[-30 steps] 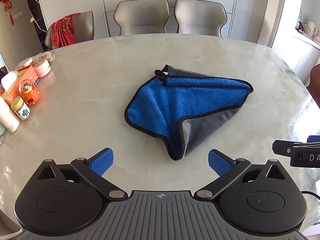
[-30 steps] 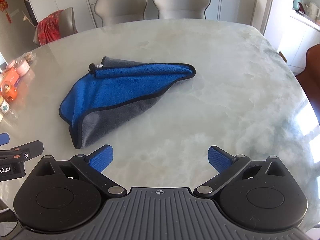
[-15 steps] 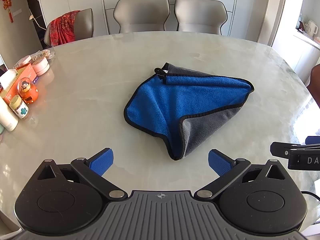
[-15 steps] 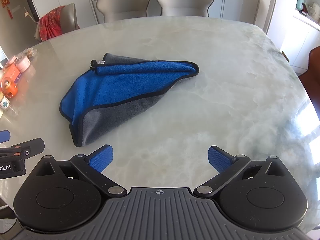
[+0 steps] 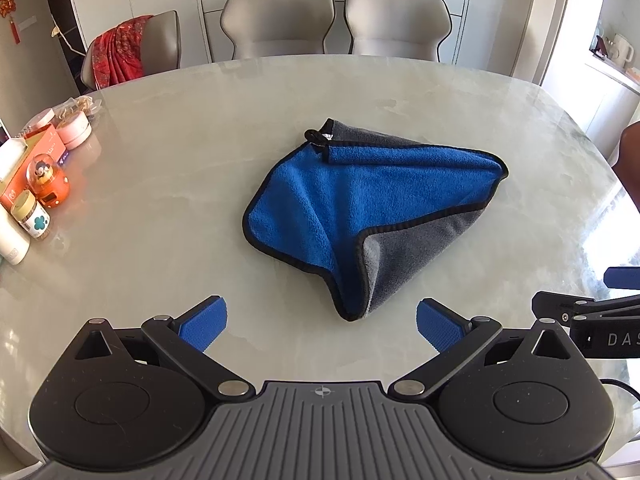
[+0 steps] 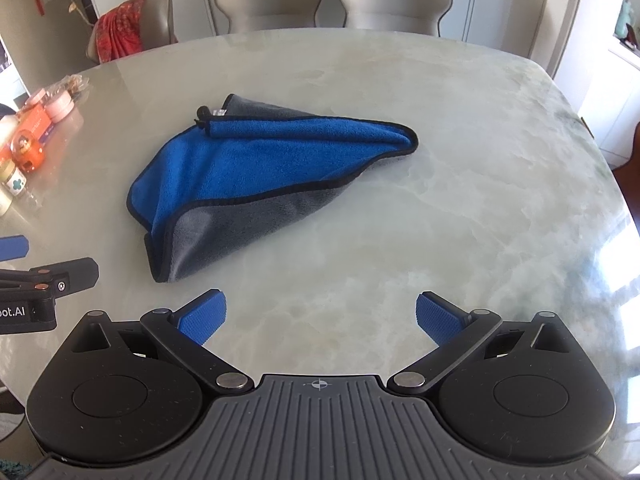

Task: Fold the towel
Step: 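Move both grippers toward the crumpled blue towel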

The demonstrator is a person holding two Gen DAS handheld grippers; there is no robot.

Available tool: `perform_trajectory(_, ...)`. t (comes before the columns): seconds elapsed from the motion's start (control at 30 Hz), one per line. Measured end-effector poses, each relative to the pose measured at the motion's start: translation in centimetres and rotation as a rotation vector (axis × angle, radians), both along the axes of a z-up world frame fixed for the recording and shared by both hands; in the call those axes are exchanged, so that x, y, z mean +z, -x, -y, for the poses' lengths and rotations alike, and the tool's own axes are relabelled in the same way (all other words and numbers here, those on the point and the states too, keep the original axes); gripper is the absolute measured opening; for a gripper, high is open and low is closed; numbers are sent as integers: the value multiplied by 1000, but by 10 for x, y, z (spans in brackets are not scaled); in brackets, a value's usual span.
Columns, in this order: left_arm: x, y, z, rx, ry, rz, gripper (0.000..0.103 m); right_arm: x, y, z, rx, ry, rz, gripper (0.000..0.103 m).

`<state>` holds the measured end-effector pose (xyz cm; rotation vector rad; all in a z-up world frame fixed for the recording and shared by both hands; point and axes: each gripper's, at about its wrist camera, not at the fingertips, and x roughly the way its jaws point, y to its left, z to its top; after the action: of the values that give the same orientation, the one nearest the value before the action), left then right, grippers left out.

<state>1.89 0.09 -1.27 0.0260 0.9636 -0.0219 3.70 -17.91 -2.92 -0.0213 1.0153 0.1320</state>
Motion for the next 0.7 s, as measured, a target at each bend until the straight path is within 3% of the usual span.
perform_trajectory(0.7, -12, -26, -4, -39, 42, -51, 103, -9, -26, 3, -4, 3, -34, 102)
